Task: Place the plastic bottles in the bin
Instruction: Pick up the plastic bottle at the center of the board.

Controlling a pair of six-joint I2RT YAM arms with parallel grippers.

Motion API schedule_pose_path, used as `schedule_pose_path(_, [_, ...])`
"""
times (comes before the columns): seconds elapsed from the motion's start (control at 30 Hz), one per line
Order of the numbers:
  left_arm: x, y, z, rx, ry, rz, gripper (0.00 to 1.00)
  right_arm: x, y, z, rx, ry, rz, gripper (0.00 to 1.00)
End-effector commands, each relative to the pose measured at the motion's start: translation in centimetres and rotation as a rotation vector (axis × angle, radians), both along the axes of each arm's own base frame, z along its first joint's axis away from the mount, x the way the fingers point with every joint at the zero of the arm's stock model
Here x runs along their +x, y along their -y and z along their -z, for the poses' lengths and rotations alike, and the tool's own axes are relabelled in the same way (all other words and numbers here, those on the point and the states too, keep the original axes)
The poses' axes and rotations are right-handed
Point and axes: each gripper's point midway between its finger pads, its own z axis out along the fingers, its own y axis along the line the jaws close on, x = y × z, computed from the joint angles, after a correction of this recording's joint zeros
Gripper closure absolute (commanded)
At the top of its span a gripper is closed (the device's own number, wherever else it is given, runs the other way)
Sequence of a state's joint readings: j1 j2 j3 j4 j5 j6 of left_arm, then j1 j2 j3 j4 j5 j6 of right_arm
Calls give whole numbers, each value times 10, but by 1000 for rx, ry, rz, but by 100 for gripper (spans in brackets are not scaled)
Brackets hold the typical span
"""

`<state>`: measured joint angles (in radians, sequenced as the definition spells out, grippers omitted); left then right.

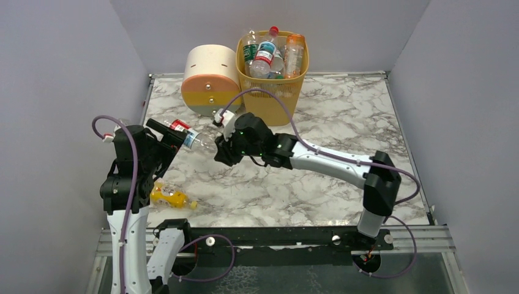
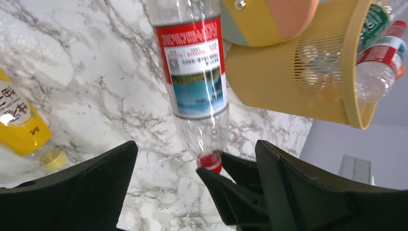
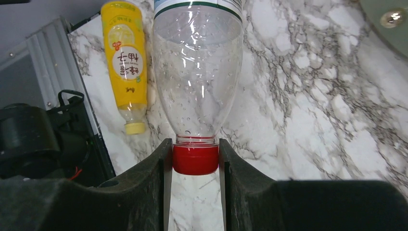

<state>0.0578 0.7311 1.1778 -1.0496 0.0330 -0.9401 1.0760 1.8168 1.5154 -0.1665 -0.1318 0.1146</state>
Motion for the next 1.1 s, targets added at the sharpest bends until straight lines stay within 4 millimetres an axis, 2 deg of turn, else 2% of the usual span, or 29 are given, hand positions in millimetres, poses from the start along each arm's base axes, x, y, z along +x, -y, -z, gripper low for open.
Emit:
schedule_pose_path(0.0, [18, 5, -43, -13, 132, 28, 1, -6, 37, -31, -4, 30, 96, 95])
schedule_pose_path(0.13, [38, 14, -77, -55, 205, 66, 1, -5, 65, -57, -21, 65, 164, 95])
schedule_pose_path(0.27, [53, 14, -112, -42, 274, 78, 1, -2, 88, -85, -11, 98, 235, 95])
schedule_pose_path(0.63, [72, 17, -164, -38, 379, 109, 1, 22, 126, -146, 21, 183, 393, 98])
schedule_pose_path(0.77, [78, 20, -171, -56, 398, 123, 1, 36, 141, -179, 87, 203, 446, 99])
schedule_pose_path(0.9, [83, 22, -167, -65, 395, 129, 1, 55, 162, -215, 161, 225, 508, 99])
schedule_pose_path(1.0, [85, 23, -160, -72, 386, 134, 1, 75, 182, -237, 213, 238, 571, 99])
schedule_pose_path(1.07, [86, 23, -155, -76, 378, 136, 1, 95, 197, -246, 225, 242, 627, 99])
